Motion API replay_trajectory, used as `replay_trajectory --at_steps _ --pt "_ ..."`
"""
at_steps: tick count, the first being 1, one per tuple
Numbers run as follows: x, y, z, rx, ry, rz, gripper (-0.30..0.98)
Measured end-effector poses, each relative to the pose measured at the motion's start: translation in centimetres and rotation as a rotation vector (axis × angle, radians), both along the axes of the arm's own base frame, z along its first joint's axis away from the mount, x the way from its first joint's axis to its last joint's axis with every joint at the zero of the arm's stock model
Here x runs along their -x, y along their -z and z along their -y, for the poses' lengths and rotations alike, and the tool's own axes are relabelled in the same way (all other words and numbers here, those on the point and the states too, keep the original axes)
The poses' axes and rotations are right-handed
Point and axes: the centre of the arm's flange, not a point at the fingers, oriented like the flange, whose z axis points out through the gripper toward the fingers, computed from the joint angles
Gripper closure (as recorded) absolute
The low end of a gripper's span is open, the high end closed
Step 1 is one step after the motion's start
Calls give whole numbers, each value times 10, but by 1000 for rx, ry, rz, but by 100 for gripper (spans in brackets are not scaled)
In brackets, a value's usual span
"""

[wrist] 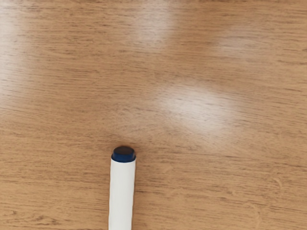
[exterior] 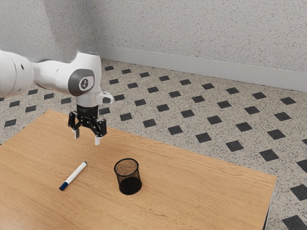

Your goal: Put the marker into the pen holder.

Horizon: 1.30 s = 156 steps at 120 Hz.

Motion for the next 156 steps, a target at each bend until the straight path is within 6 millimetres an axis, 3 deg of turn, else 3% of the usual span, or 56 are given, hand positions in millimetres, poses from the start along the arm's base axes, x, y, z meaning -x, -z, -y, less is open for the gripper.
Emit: replay_trajectory --at_steps 7,18,24,30,41,60,73,96,118,156 --pt "-6 20 2 7 13 26 0" --pt "-8 25 -7 9 5 78 0" --pt "8 20 -9 11 -8 92 0" --pt "31 12 2 14 -6 107 0" --pt "77 21 17 19 -14 125 0" --pt "95 40 14 13 -54 186 0" --pt "94 53 2 5 -76 229 0" --pt "94 55 -4 10 -40 225 3" --pt "94 94 -27 22 5 223 6" --pt "86 102 -39 24 134 276 6"
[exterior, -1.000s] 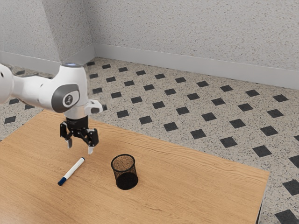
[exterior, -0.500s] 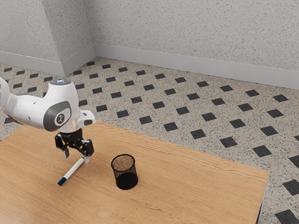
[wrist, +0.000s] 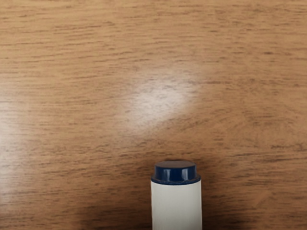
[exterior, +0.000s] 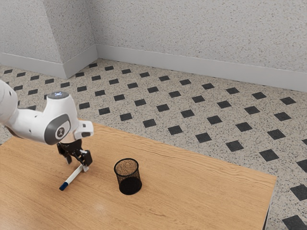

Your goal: Put the marker into the pen holder.

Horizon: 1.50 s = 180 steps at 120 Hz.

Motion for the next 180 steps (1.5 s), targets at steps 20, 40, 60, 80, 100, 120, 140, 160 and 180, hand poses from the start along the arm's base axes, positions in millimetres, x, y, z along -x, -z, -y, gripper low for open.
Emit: replay_trajectory --at_steps 20,40,60,80,100,120,140,160,180 --pt "0 0 -11 -1 27 15 7" --pt "-1 0 -12 2 52 23 15" --pt "-2 0 -8 7 70 27 20" --pt "-3 0 -5 9 82 28 26" --pt "-4 0 1 10 94 29 31" --pt "-6 0 8 11 102 29 39" --pt "-6 0 10 11 98 29 47" --pt "-6 0 10 11 92 28 55" --pt "-6 0 10 11 86 28 65"
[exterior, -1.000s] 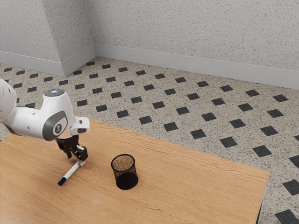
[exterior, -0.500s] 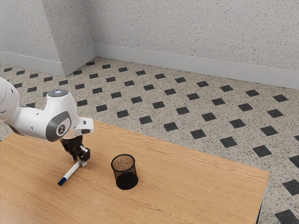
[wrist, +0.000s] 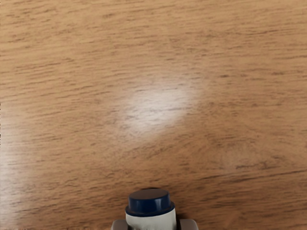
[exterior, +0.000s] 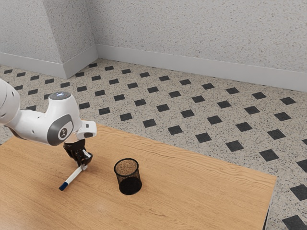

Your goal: Put the marker into the pen holder.

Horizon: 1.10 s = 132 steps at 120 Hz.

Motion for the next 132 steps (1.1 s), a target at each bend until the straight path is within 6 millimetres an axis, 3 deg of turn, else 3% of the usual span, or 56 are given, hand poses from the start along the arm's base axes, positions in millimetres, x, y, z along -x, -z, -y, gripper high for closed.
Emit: replay_trajectory --at_steps 19,34,58,77,96,109,132 --pt "0 -1 0 -3 -6 3 70" --pt "-2 -17 -1 -8 -11 26 72" --pt "-3 -102 12 -25 1 132 74" --pt "-5 -137 43 -24 43 168 76" --pt "-23 -173 108 5 137 230 76" --pt "-29 -183 144 45 169 251 76" --pt "-40 -190 166 94 160 269 76"
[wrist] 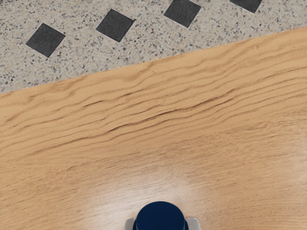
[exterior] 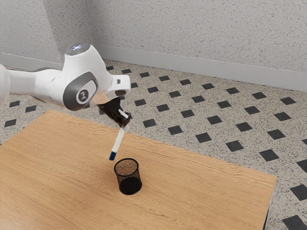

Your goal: Put the marker into the pen holder.

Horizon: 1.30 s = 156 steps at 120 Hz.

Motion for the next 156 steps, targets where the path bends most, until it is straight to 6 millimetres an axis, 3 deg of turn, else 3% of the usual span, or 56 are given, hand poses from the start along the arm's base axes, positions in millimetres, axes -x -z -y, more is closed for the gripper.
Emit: replay_trajectory --at_steps 60,120,156 --pt "-11 7 31 38 5 -11 74" --pt "14 24 71 38 70 -55 74" --pt "16 17 68 35 70 -47 74"
